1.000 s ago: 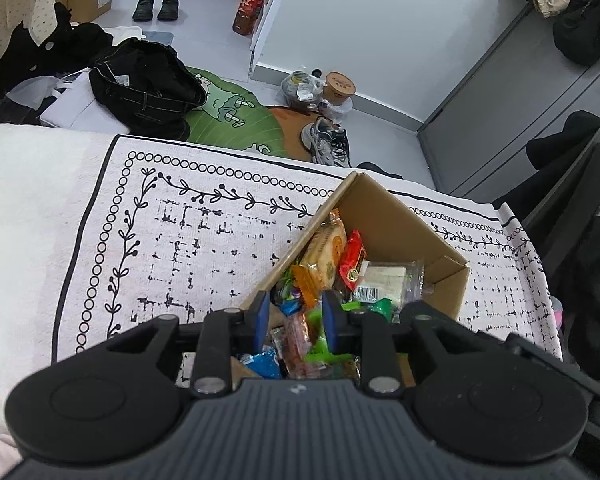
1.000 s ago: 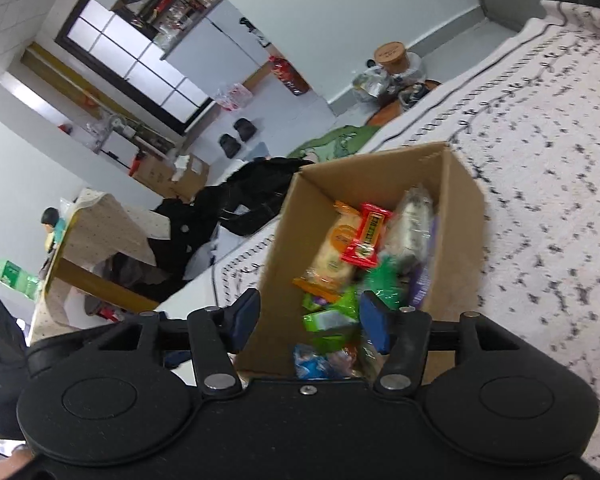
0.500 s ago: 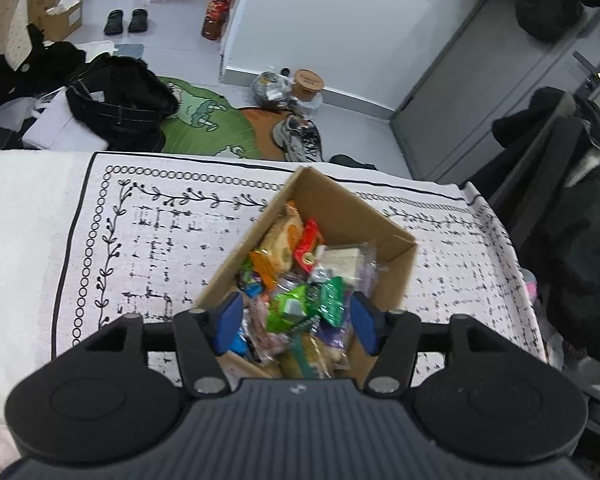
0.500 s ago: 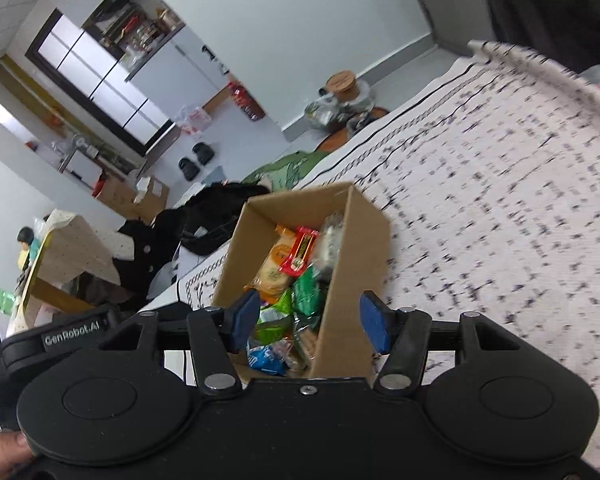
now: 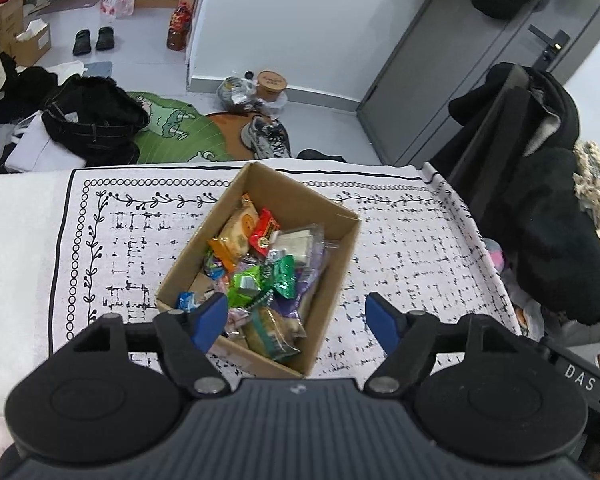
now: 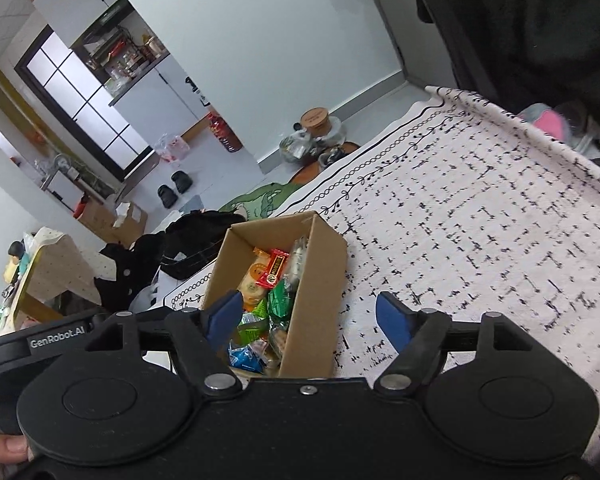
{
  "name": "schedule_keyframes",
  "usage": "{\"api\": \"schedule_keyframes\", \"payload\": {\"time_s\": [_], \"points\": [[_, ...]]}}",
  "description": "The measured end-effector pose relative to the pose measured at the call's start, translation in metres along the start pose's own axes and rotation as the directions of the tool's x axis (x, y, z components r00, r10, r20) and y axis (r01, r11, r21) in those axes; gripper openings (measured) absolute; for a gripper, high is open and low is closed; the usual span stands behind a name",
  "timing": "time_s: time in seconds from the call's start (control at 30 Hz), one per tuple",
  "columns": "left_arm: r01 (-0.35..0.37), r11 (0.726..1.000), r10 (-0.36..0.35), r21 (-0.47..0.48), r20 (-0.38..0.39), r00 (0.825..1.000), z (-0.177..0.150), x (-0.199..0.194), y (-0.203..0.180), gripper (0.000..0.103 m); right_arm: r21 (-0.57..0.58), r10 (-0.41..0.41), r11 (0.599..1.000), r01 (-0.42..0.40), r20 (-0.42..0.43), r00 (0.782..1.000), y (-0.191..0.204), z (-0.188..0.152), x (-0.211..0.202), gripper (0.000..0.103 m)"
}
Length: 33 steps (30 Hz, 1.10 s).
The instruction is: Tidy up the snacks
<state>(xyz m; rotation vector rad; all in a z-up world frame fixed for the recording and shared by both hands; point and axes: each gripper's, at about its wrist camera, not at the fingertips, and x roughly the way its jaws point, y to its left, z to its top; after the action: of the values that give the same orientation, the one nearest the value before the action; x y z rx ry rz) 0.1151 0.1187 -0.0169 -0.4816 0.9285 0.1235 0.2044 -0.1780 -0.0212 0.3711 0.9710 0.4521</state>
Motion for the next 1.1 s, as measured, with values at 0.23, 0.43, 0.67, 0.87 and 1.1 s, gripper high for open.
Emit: {"api": "schedule_keyframes", "payload": {"time_s": [0.23,0.43,0.67,0.87,1.1], "points": [[0.028,0.998,-0.029,0.049,0.021,0.999,-0.011,-0.027,-0.015,0.075,-0.024,-0.043,0.999,0.044,0.047,0.998,0.007,-0.011,-0.023,0.085],[0.041,0.995,-0.044,0.089,0.04,0.998,-0.024,-0.049,-0.02,0.08,-0.029,-0.078,0.996,0.081,0.087,0.993,0.008,-0.024,-0.047,0.097],[0.042,0.991,-0.049,0.13,0.047,0.998,-0.041,-0.067,-0.022,0.082,-0.066,-0.139,0.987,0.147,0.112,0.984,0.014,-0.04,-0.065,0.099],[0.048,0.983,-0.06,0.178,0.062,0.996,-0.055,-0.081,-0.023,0.086,-0.074,-0.191,0.976,0.202,0.138,0.972,0.017,-0.054,-0.078,0.103],[0.038,0.969,-0.061,0.244,0.089,0.994,-0.066,-0.094,-0.017,0.095,-0.105,-0.238,0.96,0.26,0.18,0.954,0.025,-0.07,-0.09,0.103]]}}
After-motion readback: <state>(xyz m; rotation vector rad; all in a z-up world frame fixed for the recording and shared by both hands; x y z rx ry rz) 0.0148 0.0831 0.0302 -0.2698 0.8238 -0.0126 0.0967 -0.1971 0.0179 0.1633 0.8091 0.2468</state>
